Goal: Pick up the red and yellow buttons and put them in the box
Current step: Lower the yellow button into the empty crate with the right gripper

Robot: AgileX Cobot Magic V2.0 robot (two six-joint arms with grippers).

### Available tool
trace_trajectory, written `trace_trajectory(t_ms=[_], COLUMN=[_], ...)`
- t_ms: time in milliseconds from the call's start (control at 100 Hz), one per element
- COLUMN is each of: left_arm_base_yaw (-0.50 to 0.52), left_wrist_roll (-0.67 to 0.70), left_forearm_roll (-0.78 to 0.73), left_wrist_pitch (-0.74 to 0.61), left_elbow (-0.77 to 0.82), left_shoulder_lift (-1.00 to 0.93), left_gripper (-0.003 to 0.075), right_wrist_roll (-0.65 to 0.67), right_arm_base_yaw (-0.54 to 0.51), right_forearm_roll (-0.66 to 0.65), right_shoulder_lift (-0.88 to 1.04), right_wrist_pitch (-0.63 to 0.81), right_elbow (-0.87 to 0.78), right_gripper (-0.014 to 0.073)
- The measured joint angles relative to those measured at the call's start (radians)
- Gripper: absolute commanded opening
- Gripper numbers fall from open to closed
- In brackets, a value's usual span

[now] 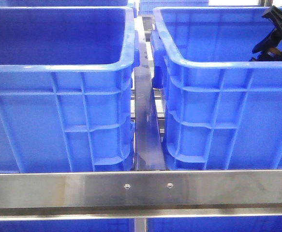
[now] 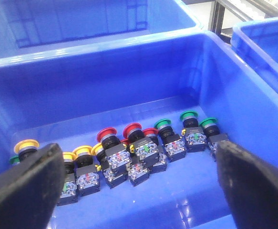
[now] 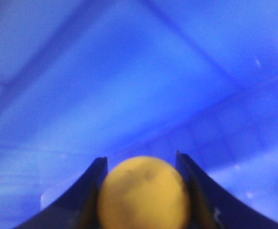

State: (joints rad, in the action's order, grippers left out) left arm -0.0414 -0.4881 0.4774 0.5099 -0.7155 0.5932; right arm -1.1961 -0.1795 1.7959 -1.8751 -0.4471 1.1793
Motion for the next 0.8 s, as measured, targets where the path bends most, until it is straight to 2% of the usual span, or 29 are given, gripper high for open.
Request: trace_trajectory(t_ms=[310, 650, 800], left_arm_base_yaw=[0.000, 0.000, 0.000], left_wrist_roll=[0.000, 0.000, 0.000], left_forearm_roll=[0.000, 0.000, 0.000], left_wrist_pitch=[-0.002, -0.002, -0.002], left_elbow=[0.000, 0.000, 0.000], left_shoulder_lift=[0.000, 0.000, 0.000], left_gripper=[0.0589, 0.0589, 0.0589], right_wrist_roll=[0.002, 0.004, 0.004], right_arm_base_yaw=[0.000, -0.004, -0.004], right_forearm_roll=[0.000, 0.013, 0.015], right_shoulder_lift=[-0.026, -0.071, -0.073], right_wrist_pitch=[0.041, 0.020, 0.021], right_elbow=[0.012, 0.039, 0.039], right_gripper=[0.0119, 0.0127, 0.0237])
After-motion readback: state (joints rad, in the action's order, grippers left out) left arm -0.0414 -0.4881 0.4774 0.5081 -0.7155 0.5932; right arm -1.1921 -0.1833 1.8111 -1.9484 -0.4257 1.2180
